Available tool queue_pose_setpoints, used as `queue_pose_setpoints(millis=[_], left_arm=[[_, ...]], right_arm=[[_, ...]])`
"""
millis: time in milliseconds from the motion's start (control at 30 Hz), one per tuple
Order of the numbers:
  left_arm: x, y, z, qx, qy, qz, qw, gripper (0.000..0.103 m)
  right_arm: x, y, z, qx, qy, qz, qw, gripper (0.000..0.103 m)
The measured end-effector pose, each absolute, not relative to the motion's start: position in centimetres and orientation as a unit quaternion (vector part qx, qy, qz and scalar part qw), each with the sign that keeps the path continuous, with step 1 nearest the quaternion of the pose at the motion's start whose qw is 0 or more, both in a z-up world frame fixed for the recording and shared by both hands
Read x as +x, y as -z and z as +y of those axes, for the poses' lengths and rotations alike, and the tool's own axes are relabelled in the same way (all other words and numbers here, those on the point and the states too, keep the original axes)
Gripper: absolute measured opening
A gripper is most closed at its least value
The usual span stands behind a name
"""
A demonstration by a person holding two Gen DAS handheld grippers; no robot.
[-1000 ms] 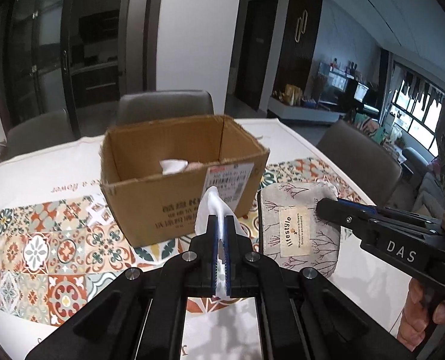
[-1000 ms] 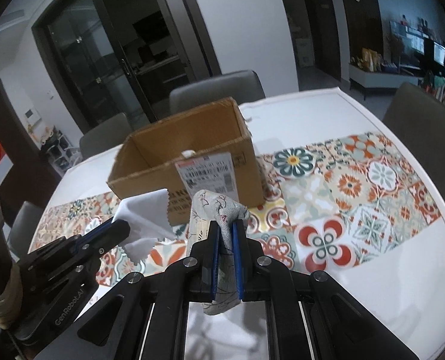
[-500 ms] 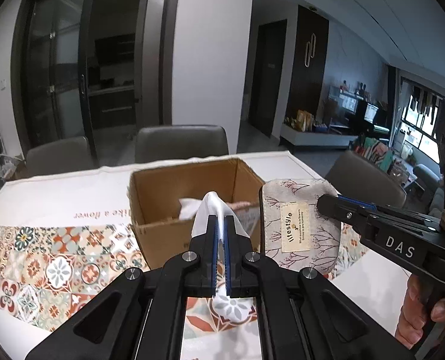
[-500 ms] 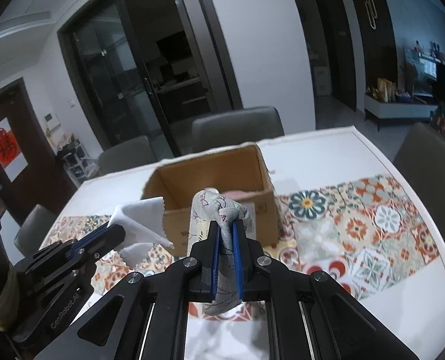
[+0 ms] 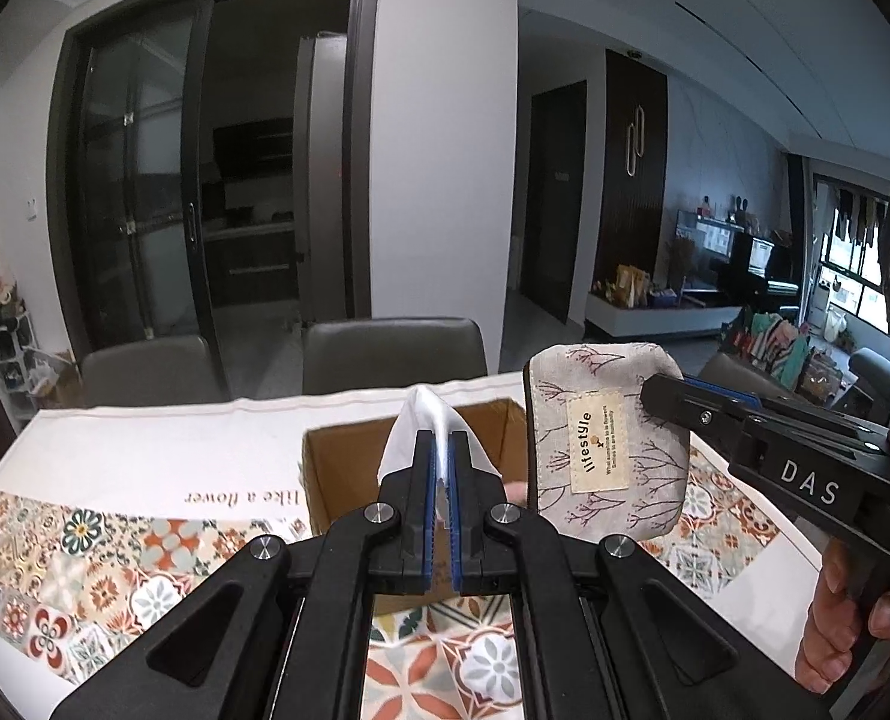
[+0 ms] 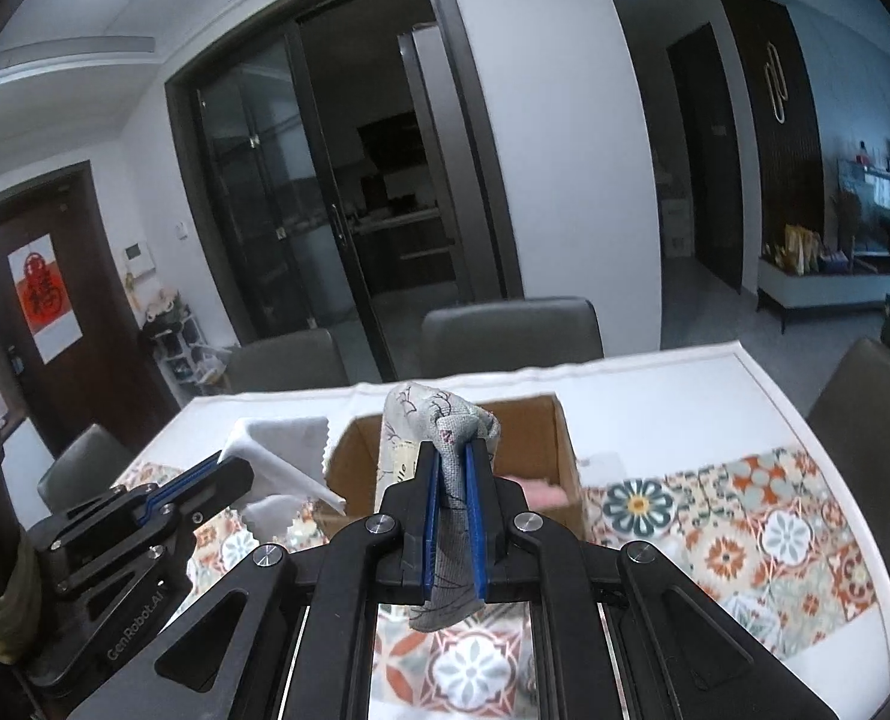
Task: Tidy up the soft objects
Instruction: 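Lift the white cloth and patterned pouch and carry both over the box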
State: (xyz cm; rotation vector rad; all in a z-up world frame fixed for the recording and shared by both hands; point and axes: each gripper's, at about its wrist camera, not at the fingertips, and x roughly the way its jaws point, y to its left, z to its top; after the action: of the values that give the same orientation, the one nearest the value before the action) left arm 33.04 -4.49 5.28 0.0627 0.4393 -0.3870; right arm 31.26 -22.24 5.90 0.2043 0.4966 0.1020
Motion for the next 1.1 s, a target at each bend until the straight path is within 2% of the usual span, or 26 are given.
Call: queue_pose_setpoints(millis=[533,1100], left_arm=[[36.6,-6.0,-4.9,0.037,0.175,0.200,0.963,0.006],[43.2,-2.0,-5.6,0.045,0.167,0.253,0.952,0.006]], right_arm=[[35.4,-6.8,-22.0,0.088,-0.066,0.226,0.968,0.010],[41.8,-3.5,-22.2,0.083,-0.068,0.263,0.959,0.010]])
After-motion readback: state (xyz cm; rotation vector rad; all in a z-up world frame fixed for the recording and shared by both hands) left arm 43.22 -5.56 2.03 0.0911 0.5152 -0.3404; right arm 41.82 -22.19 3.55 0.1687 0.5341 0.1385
